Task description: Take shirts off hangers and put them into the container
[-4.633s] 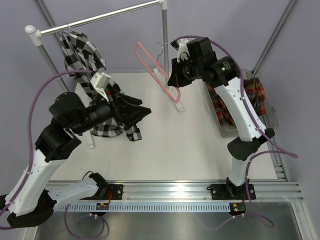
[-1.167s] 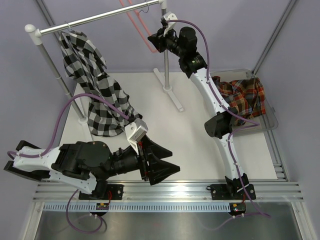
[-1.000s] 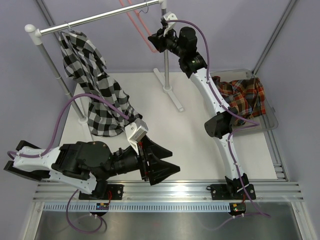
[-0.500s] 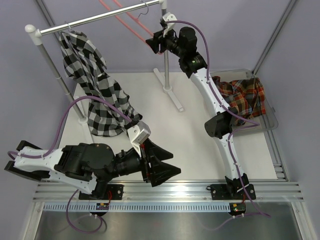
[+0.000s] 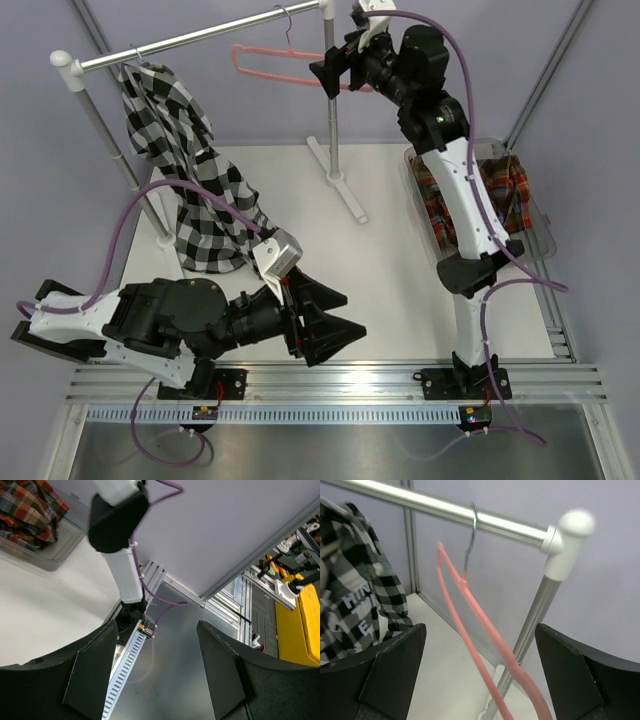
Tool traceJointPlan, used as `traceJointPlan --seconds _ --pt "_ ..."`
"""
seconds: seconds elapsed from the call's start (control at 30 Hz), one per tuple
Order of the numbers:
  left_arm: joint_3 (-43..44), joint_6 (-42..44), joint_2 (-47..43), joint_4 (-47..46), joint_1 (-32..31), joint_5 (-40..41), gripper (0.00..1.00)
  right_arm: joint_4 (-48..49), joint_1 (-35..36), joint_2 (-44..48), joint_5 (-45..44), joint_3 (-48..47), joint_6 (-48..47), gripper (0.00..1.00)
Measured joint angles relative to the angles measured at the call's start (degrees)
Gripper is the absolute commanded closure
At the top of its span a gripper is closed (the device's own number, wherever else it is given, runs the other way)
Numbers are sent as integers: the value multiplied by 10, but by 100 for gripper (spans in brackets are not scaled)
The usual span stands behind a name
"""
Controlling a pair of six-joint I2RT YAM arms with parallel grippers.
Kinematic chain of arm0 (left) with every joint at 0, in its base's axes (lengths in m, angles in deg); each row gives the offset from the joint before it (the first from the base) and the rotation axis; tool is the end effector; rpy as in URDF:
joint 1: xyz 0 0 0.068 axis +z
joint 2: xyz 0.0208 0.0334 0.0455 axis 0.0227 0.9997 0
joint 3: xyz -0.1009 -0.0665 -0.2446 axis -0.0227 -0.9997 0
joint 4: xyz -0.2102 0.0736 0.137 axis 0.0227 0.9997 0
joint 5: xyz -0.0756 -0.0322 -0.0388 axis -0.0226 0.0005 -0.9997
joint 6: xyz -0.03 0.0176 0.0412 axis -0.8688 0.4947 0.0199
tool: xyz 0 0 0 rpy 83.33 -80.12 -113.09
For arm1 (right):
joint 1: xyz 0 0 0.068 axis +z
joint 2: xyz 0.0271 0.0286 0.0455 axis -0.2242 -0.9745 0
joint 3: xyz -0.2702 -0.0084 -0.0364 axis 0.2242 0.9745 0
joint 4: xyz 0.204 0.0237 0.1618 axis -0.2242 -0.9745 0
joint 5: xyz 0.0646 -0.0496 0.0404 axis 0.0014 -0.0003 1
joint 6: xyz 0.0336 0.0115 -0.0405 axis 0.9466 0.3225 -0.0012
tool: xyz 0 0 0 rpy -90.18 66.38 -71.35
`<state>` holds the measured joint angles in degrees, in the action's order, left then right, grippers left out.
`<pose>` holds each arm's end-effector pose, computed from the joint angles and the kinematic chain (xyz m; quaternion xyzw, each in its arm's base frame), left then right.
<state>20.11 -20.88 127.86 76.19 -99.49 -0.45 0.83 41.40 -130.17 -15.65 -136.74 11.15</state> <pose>-0.0188 -0.1877 0.4924 0.2750 0.6817 -0.5255 0.4283 0.3837 0.2193 0.5335 -0.3274 0.5759 0.1947 0.7234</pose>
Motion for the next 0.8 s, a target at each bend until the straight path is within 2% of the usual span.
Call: traceJointPlan --seconds 0.2,0.33,0.4,0.5,0.6,0.63,0.67,0.8 --pt "100 -23 23 88 0 88 35 -45 20 145 -4 45 37 1" --pt "204 -32 24 176 -1 222 35 -53 31 250 25 142 138 0" --pt "232 -11 10 182 -1 290 33 -49 33 301 36 217 197 0" --pt "220 118 -30 94 0 402 28 -54 38 363 53 322 269 1" --pt "148 412 -67 -222 15 482 31 -88 42 404 67 382 315 1" --pt "142 474 -66 -278 35 499 32 -99 43 414 70 391 324 0" --pt "152 511 -59 -290 58 515 33 -109 45 428 72 405 333 1" --pt "259 544 23 -269 116 548 29 -139 49 502 77 469 350 1"
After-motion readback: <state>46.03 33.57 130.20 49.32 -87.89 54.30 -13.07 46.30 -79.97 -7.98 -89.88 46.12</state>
